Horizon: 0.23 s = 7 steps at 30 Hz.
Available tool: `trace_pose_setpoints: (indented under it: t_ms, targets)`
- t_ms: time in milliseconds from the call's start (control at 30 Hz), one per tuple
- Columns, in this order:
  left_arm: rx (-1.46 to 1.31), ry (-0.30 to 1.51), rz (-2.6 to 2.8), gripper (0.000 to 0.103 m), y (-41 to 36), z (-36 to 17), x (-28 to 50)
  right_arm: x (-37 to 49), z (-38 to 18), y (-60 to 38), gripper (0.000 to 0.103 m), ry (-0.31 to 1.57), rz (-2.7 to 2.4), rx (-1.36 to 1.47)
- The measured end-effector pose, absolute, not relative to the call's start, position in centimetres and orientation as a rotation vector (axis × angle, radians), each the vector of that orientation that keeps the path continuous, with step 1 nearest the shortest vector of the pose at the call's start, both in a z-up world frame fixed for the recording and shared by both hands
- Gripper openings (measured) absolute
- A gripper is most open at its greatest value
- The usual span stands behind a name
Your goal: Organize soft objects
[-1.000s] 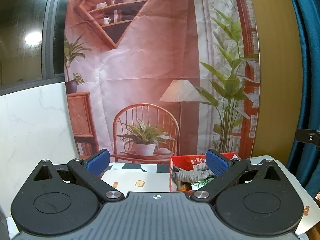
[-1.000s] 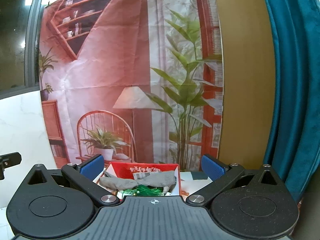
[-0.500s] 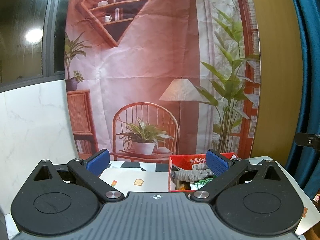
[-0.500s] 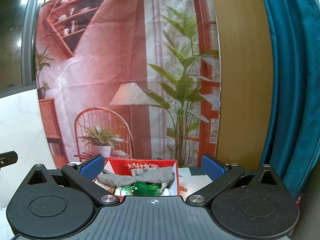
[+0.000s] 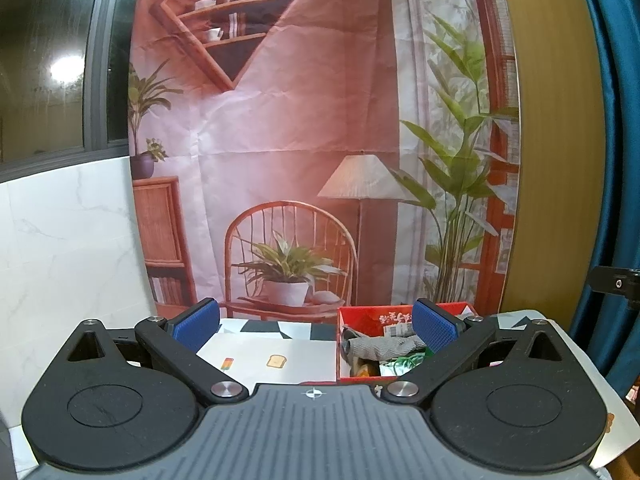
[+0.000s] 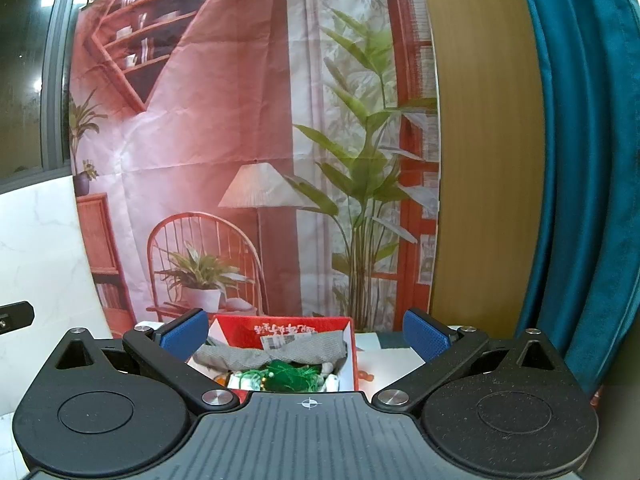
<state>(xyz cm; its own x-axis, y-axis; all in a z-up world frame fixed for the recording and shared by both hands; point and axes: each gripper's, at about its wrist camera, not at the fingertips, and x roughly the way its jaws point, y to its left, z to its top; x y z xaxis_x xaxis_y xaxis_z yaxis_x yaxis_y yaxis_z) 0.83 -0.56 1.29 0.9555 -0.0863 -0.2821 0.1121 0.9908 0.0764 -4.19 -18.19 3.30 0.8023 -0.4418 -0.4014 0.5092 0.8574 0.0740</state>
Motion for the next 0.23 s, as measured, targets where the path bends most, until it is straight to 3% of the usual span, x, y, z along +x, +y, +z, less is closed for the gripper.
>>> trace_pose_setpoints:
  t_ms: [233]
  targets:
    - [0.081, 0.286, -0.100, 0.103, -0.21, 1.23, 1.00, -4.16, 3.04, -18.16, 0.103, 0.389, -0.512, 0.183]
